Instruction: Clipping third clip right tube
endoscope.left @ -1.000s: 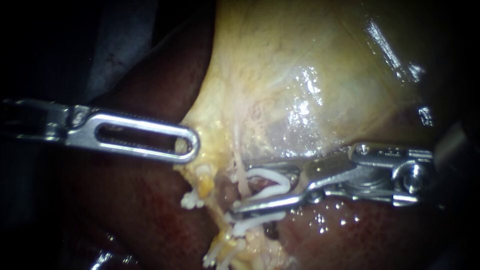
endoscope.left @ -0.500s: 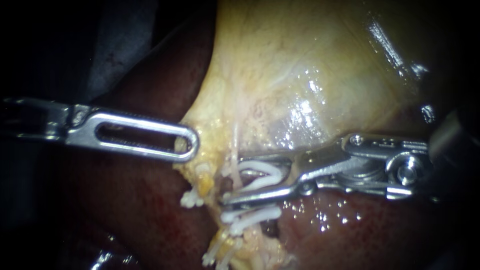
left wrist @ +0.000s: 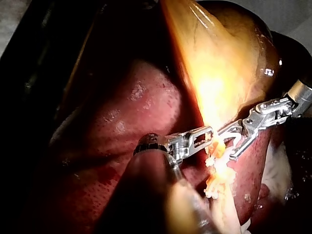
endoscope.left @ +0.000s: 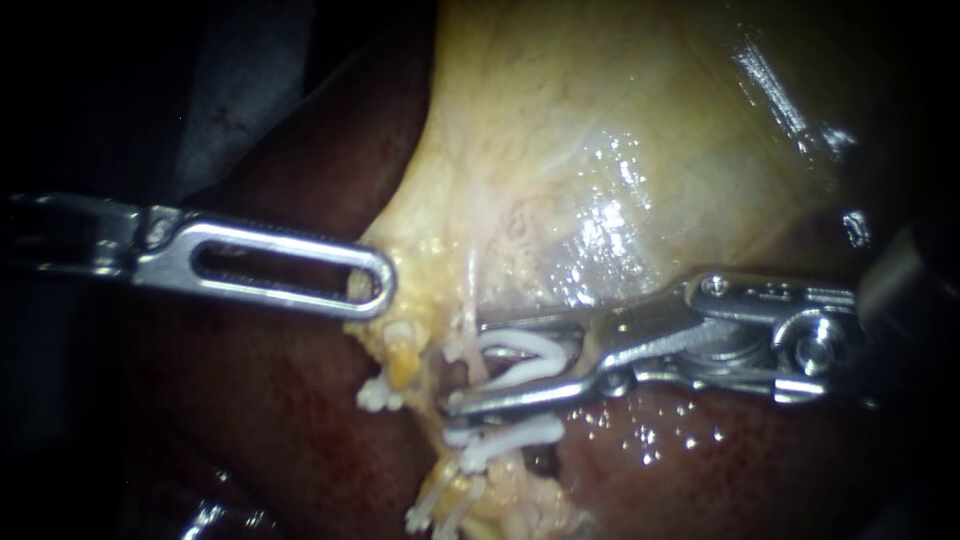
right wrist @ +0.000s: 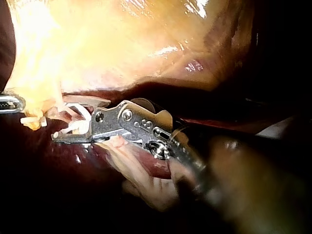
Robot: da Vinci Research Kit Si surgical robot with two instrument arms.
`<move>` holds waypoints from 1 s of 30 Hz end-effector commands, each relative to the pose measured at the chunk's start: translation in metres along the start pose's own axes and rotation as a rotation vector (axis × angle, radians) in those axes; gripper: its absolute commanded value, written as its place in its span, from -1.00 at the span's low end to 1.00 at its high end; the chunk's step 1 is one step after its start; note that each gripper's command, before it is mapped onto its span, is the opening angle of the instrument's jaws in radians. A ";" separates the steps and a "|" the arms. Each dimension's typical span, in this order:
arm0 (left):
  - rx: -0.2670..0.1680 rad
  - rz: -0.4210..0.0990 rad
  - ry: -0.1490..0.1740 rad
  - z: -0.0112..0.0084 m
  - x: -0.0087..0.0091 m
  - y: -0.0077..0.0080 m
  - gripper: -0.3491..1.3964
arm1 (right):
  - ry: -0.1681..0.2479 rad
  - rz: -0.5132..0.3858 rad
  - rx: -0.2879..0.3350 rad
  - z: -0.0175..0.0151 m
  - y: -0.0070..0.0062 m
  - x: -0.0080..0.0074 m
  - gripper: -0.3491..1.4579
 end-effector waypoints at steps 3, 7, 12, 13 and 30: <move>0.000 0.000 0.000 0.0000 0.0000 0.0001 -1.00 | -0.004 0.007 0.008 0.0001 -0.0001 0.0000 -0.15; 0.000 0.000 0.000 0.0000 0.0000 0.0001 -1.00 | -0.006 0.017 0.011 0.0003 -0.0001 0.0001 -0.16; 0.000 0.001 0.000 0.0000 -0.0001 0.0003 -1.00 | -0.012 0.012 0.026 0.0007 0.0000 0.0003 -0.16; 0.000 0.001 0.000 0.0000 -0.0001 0.0003 -1.00 | -0.014 0.012 0.028 0.0008 0.0000 0.0003 -0.16; 0.000 0.001 0.000 0.0001 -0.0002 0.0005 -1.00 | 0.015 0.010 0.060 0.0015 0.0004 0.0007 -0.17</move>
